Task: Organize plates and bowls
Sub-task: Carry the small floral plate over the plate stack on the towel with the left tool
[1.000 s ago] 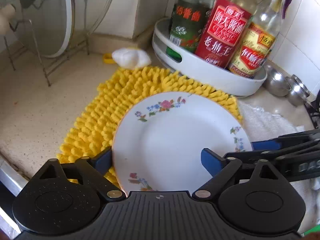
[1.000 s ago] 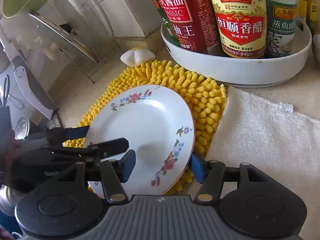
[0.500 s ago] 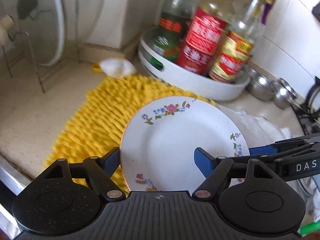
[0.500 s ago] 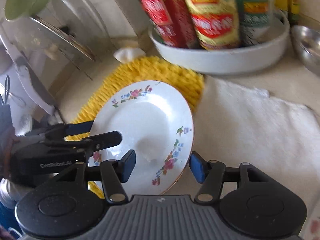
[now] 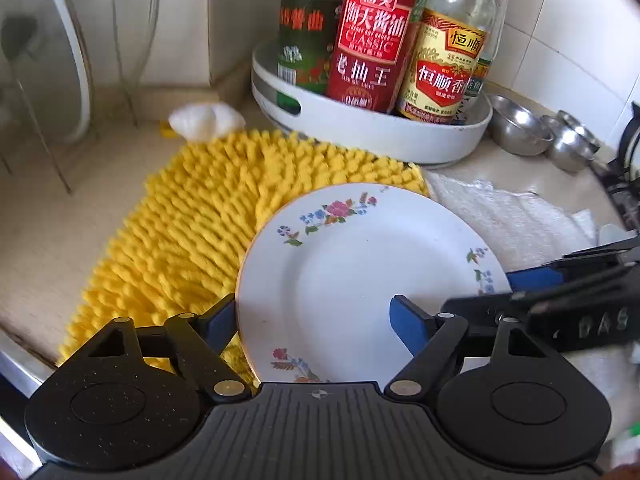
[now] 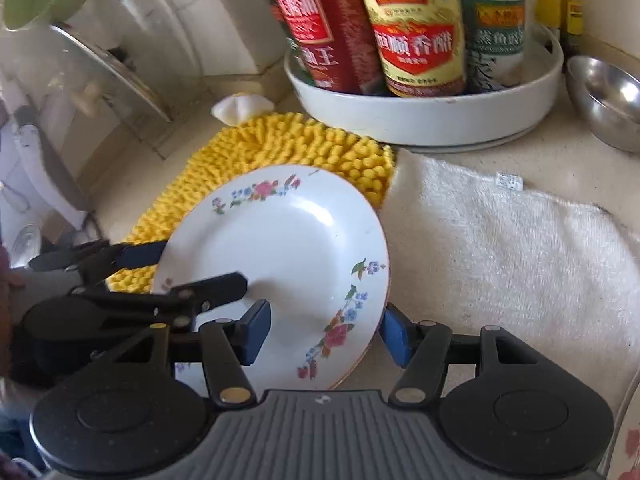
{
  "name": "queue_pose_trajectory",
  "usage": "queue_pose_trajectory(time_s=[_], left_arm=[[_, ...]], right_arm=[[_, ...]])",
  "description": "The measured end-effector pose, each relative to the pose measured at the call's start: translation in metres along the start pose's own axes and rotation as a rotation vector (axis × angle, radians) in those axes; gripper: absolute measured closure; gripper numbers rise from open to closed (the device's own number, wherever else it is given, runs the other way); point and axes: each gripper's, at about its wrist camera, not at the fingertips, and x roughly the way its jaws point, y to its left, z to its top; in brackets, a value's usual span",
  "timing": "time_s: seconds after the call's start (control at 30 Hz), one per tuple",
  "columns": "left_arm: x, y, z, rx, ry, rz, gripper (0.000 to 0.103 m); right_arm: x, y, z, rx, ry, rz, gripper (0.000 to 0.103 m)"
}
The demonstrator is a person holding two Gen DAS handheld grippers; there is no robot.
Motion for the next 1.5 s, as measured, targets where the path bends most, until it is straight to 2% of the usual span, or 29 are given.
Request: queue_pose_trajectory(time_s=[0.17,0.27,0.4,0.73,1.27,1.5], left_arm=[[-0.012,0.008,0.004,-0.057,-0.033,-0.070,0.022],[-0.017,-0.005,0.007,-0.021,-0.066,-0.073,0.021],[-0.019,-0.020,0.012,-0.018,-0.059,-0.095,0.021],[-0.035,-0.086,0.022,0.091,-0.092,-0.116,0.020],[-0.034,-0.200,0.030,0.271,-0.105,-0.302,0.020],[-0.028,-0.245,0.028,0.341,-0.099,-0.347,0.019]], right_arm=[[-0.017,-0.004,-0.002,0.040,-0.042,0.000,0.029],[-0.031,-0.010,-0.005,0.052,-0.069,-0.004,0.029],[-0.049,-0.022,-0.011,0.085,-0.110,-0.002,0.029],[-0.101,-0.065,-0.037,0.188,-0.200,-0.009,0.029],[-0.188,-0.126,-0.090,0.349,-0.321,-0.154,0.029],[-0.211,-0.147,-0.109,0.412,-0.349,-0.191,0.029]])
